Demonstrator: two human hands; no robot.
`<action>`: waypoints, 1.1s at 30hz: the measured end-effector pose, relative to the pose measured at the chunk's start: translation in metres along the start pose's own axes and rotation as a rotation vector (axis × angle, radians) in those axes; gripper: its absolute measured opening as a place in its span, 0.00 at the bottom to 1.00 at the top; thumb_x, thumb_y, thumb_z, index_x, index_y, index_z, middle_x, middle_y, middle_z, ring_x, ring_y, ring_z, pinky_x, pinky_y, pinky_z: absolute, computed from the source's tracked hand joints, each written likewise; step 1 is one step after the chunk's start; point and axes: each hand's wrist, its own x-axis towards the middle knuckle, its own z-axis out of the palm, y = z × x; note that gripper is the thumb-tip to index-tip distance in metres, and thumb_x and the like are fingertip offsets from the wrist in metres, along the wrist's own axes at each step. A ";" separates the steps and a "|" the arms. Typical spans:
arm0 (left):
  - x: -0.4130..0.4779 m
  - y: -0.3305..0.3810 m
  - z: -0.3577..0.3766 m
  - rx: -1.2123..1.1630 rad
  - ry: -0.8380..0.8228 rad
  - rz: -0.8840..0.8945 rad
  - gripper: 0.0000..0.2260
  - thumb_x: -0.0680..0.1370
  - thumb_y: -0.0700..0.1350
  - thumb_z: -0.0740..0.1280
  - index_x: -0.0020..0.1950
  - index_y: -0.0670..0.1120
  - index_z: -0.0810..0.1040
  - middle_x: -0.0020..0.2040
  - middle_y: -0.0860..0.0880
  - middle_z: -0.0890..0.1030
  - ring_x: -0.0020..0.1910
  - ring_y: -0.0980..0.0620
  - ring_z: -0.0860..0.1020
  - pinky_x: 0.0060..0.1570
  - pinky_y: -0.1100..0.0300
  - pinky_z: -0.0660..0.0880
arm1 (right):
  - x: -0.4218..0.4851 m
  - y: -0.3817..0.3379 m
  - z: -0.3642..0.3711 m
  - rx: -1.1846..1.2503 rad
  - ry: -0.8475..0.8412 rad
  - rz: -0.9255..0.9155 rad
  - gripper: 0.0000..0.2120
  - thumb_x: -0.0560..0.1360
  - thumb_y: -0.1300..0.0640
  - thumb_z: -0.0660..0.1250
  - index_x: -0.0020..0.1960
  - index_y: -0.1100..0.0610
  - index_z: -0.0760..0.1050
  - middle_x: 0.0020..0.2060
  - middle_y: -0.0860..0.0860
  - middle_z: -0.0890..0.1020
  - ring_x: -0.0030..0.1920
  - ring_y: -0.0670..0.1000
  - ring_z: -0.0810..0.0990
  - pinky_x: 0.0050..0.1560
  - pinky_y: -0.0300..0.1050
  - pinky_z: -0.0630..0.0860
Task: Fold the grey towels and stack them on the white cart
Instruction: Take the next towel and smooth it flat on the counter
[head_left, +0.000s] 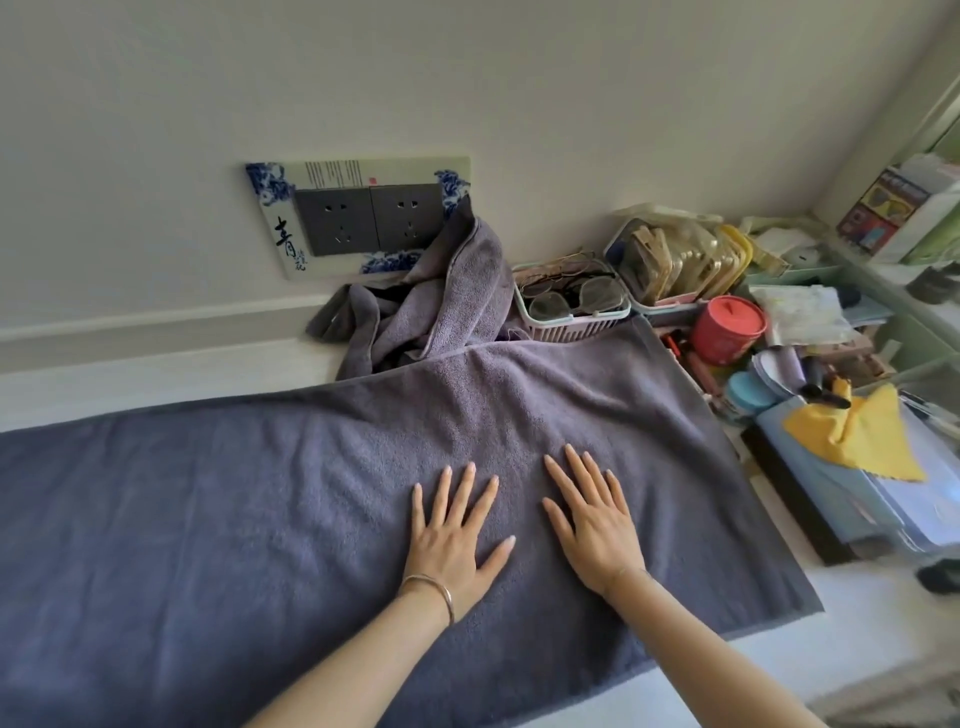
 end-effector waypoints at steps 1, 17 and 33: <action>-0.004 0.003 0.001 -0.004 0.010 0.001 0.31 0.73 0.65 0.54 0.74 0.53 0.63 0.73 0.47 0.67 0.71 0.44 0.60 0.66 0.39 0.53 | -0.006 0.001 -0.001 0.003 0.002 0.011 0.32 0.76 0.33 0.34 0.76 0.43 0.53 0.75 0.44 0.52 0.76 0.48 0.49 0.74 0.43 0.39; 0.007 0.007 0.002 -0.004 -0.036 -0.026 0.29 0.79 0.64 0.40 0.72 0.54 0.66 0.72 0.48 0.68 0.70 0.42 0.67 0.67 0.43 0.50 | 0.016 0.103 -0.089 0.493 0.157 0.711 0.34 0.74 0.51 0.69 0.73 0.61 0.58 0.69 0.60 0.67 0.69 0.60 0.65 0.69 0.53 0.63; 0.006 0.007 0.000 -0.008 -0.033 -0.014 0.27 0.75 0.64 0.51 0.71 0.54 0.68 0.71 0.48 0.70 0.69 0.43 0.68 0.66 0.42 0.54 | 0.047 0.109 -0.115 0.590 0.124 0.737 0.22 0.74 0.53 0.70 0.63 0.65 0.73 0.57 0.58 0.79 0.51 0.56 0.76 0.51 0.43 0.69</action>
